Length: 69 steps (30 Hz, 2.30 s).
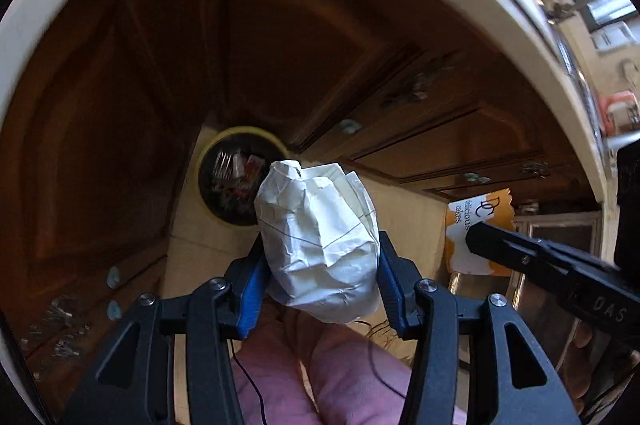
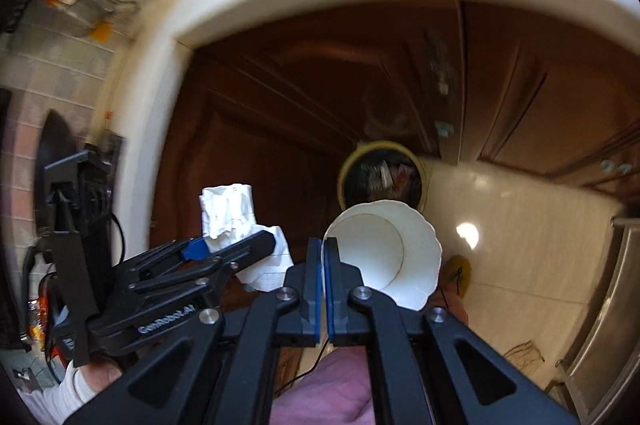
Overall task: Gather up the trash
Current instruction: 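Carry the crumpled bag and paper cup down over the black floor bin, then open the left tool to drop the bag while the right tool releases the cup into the bin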
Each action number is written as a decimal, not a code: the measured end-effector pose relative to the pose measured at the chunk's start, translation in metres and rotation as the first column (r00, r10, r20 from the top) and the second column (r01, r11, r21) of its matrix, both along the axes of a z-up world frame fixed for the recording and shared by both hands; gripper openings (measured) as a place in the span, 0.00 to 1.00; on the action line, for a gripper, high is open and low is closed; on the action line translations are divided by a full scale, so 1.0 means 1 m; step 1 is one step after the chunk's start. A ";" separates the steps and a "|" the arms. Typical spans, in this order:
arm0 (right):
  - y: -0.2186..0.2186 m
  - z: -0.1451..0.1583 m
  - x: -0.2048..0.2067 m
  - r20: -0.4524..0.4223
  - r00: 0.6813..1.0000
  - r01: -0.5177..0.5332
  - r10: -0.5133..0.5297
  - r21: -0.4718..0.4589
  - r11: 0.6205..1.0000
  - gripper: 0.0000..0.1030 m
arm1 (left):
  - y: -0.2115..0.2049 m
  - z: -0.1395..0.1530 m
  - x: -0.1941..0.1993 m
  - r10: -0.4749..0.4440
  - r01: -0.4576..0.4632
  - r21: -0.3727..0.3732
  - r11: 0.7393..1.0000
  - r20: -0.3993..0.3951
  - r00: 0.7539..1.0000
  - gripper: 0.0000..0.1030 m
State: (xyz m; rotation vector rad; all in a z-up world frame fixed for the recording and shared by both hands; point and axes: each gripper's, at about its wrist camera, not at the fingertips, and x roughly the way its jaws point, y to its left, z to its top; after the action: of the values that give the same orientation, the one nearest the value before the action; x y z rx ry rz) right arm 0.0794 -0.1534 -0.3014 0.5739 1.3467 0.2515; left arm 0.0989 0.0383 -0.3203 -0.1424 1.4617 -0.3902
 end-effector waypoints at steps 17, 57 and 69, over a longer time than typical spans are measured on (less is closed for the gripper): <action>0.047 -0.166 0.068 -0.155 0.986 -0.068 0.063 -0.026 0.997 0.02 | 0.023 -0.168 0.056 0.123 -0.120 0.033 0.992 -0.102 0.987 0.53; 0.089 -0.173 0.101 -0.178 0.981 -0.093 0.072 -0.118 0.989 0.43 | 0.079 -0.182 0.042 0.233 -0.220 0.149 0.964 -0.074 0.970 0.74; 0.060 -0.080 0.057 -0.109 0.994 -0.017 0.003 -0.126 0.992 0.43 | 0.063 -0.076 0.031 0.155 -0.158 0.133 0.978 0.034 0.987 0.74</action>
State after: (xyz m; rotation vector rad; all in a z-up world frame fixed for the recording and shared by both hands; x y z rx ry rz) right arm 0.1361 -0.0936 -0.3818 0.4796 1.4601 0.1427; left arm 0.1294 0.1014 -0.3968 -0.1419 1.4378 -0.1632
